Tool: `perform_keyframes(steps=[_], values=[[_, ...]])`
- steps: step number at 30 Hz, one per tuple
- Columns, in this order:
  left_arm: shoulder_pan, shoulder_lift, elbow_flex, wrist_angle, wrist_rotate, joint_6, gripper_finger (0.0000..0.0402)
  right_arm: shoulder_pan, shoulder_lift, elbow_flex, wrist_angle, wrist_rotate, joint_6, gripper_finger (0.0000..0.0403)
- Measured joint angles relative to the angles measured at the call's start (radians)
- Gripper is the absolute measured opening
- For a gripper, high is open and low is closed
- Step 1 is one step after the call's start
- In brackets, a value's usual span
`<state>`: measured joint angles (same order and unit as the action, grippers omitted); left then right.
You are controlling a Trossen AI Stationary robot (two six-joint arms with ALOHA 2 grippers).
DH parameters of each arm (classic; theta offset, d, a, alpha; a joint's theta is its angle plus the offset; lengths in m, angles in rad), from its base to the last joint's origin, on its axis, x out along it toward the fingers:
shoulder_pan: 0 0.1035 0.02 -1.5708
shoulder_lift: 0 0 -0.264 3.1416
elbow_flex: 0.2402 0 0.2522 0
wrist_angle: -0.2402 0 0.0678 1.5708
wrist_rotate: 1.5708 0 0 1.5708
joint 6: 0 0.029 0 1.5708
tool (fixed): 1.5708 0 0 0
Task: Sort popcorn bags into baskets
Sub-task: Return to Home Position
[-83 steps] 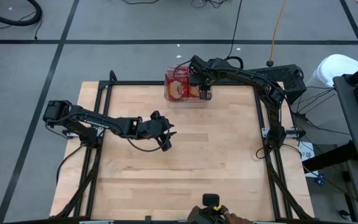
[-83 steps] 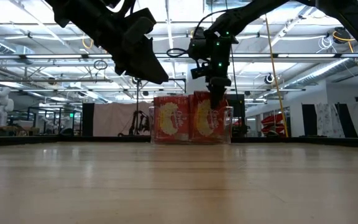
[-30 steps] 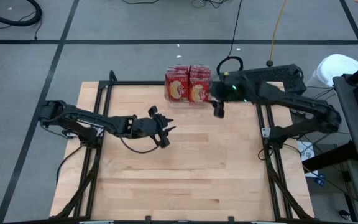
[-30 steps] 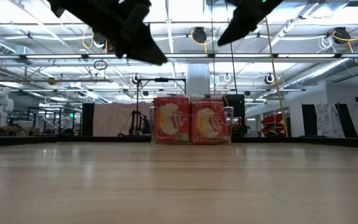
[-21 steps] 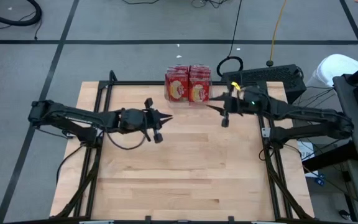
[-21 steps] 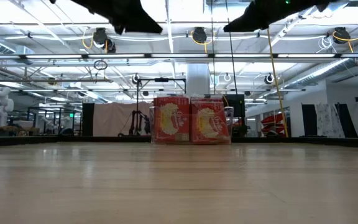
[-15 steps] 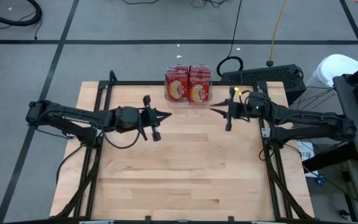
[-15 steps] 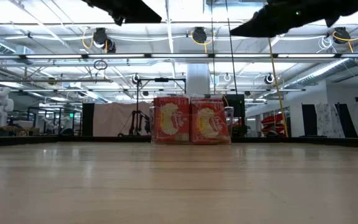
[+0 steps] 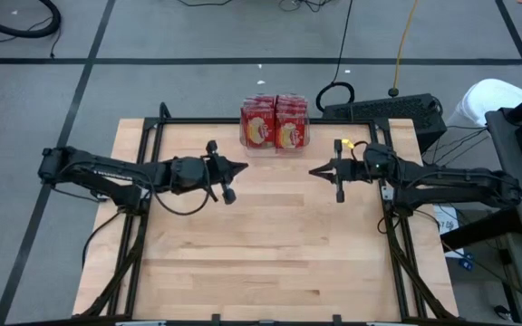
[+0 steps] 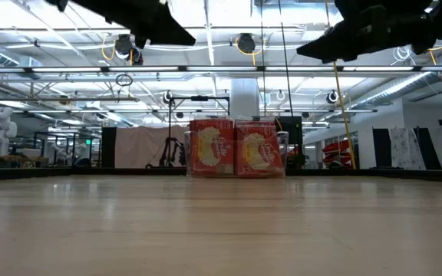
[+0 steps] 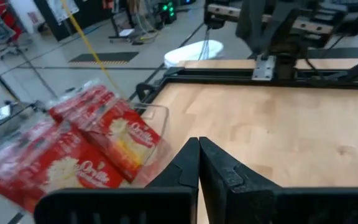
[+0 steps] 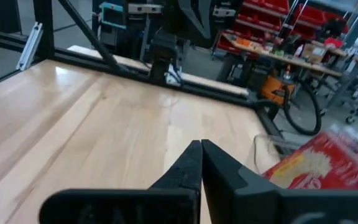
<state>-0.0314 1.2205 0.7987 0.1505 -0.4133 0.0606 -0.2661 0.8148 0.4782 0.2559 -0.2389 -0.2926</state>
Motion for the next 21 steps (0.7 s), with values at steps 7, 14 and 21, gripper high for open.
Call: perform_keyframes(steps=[7, 14, 21], values=[[0.011, 0.000, -0.202, 0.251, 0.054, 0.001, 0.0008, 0.000, -0.042, -0.075, 0.029, 0.001, 0.059, 0.0001], [0.024, -0.018, -0.371, 0.501, 0.085, 0.013, 0.0004, 0.000, -0.075, -0.211, 0.185, 0.005, 0.131, 0.0000], [0.027, -0.025, -0.515, 0.650, 0.123, -0.016, 0.0004, 0.000, -0.115, -0.321, 0.242, 0.054, 0.179, 0.0000]])
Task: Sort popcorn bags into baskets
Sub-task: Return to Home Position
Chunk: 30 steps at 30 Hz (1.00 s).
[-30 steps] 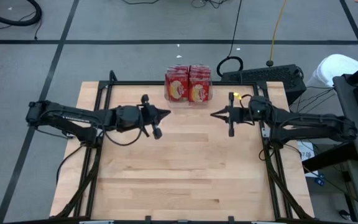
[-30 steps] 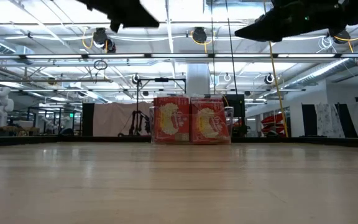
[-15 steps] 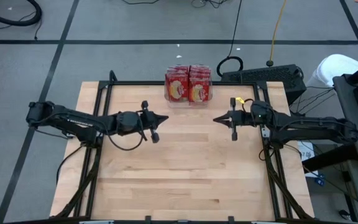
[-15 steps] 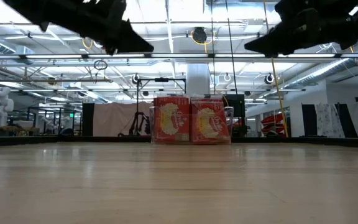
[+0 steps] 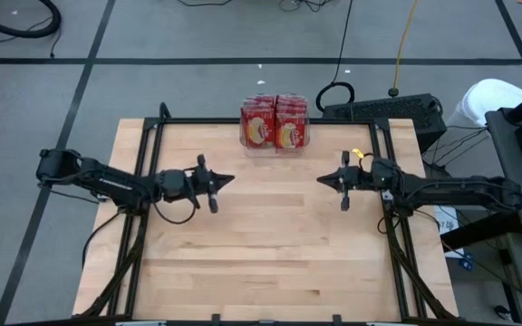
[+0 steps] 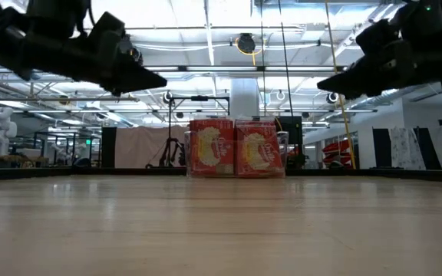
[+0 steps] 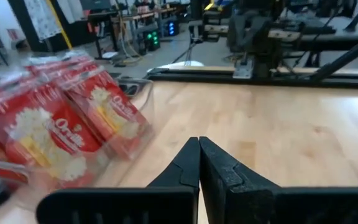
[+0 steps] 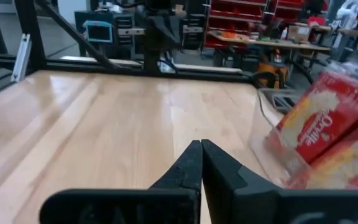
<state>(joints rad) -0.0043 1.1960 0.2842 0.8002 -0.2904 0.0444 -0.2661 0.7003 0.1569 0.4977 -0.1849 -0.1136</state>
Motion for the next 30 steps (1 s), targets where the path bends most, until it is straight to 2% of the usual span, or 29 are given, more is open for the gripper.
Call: perform_keyframes(steps=[9, 16, 22, 30], values=[[-0.001, 0.000, -0.161, 0.215, 0.013, -0.029, 0.0005, 0.000, -0.023, -0.029, 0.000, 0.007, 0.000, 0.0000], [-0.001, 0.000, -0.225, 0.302, 0.002, -0.048, 0.0004, 0.007, -0.023, -0.029, -0.016, 0.092, 0.019, 0.0000], [-0.001, 0.000, -0.247, 0.362, -0.018, -0.046, 0.0006, 0.102, -0.022, -0.050, -0.006, 0.243, 0.024, 0.0000], [-0.001, 0.000, -0.247, 0.364, -0.022, -0.038, 0.0006, 0.223, -0.027, -0.106, 0.064, 0.263, 0.026, 0.0000]])
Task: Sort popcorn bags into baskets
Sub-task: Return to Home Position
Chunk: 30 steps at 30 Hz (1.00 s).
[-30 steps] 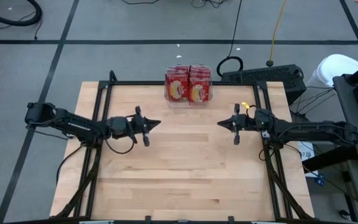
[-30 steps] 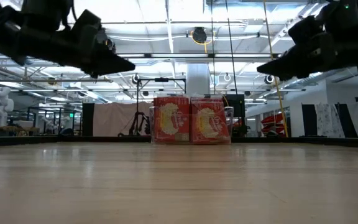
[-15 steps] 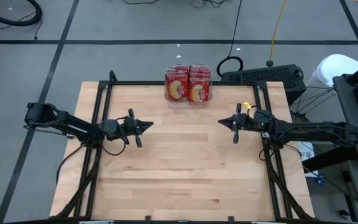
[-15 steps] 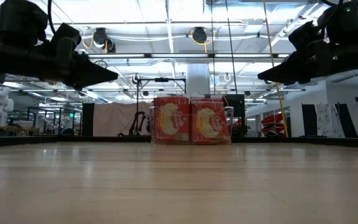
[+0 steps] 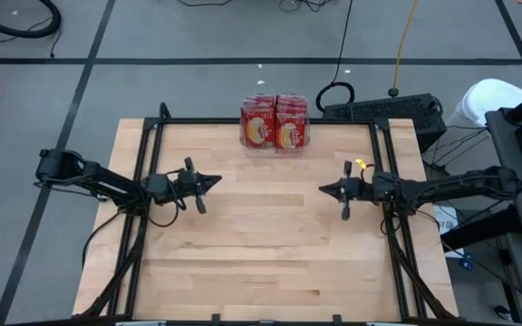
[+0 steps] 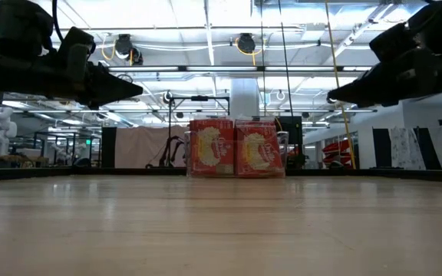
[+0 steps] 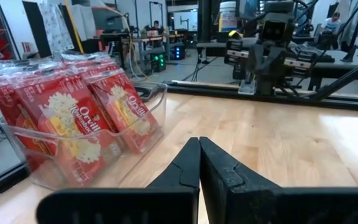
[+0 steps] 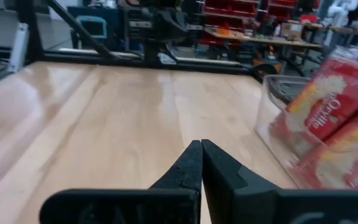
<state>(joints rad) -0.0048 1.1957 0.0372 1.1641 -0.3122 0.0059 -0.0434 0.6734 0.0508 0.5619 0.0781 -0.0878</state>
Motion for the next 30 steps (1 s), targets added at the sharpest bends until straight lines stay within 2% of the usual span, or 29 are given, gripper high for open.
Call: perform_keyframes(steps=[4, 9, 14, 27, 30], values=[[0.000, 0.000, 0.000, 0.000, -0.001, 0.012, 0.0005, 0.030, -0.017, -0.001, -0.008, 0.010, 0.002, 0.0000], [0.000, 0.000, 0.000, 0.000, -0.003, 0.010, 0.0006, 0.074, -0.056, -0.002, -0.056, 0.075, 0.016, 0.0000], [0.000, 0.000, 0.000, 0.000, -0.003, 0.004, 0.0008, 0.126, -0.108, -0.003, -0.123, 0.079, 0.024, 0.0000], [0.000, 0.000, 0.000, 0.000, -0.003, -0.007, 0.0012, 0.184, -0.353, -0.004, -0.327, 0.076, 0.021, 0.0000], [0.000, 0.000, 0.000, 0.000, -0.003, -0.007, 0.0006, 0.184, -0.407, -0.004, -0.357, 0.036, 0.021, 0.0000]])
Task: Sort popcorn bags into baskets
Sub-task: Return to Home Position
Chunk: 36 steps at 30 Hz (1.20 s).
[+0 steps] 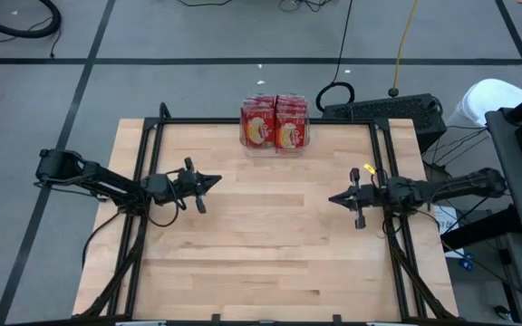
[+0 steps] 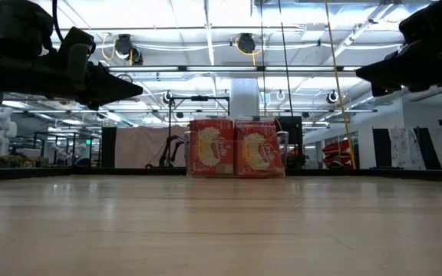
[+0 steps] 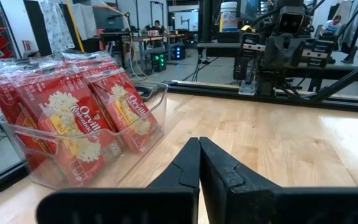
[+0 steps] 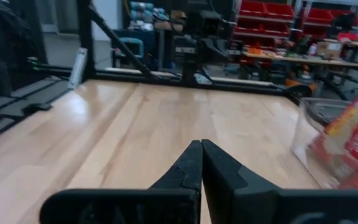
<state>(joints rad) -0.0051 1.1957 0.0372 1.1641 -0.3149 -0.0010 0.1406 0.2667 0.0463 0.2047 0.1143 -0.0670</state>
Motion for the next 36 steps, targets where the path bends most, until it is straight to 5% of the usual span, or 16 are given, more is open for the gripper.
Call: perform_keyframes(steps=[18, 36], values=[[0.000, 0.000, 0.000, 0.000, 0.000, 0.002, 0.0011, -0.001, -0.265, -0.001, -0.136, -0.085, -0.018, 0.0000], [0.000, -0.022, -0.028, 0.012, -0.001, 0.012, 0.0005, -0.001, -0.265, -0.028, -0.107, -0.086, -0.005, 0.0000]])
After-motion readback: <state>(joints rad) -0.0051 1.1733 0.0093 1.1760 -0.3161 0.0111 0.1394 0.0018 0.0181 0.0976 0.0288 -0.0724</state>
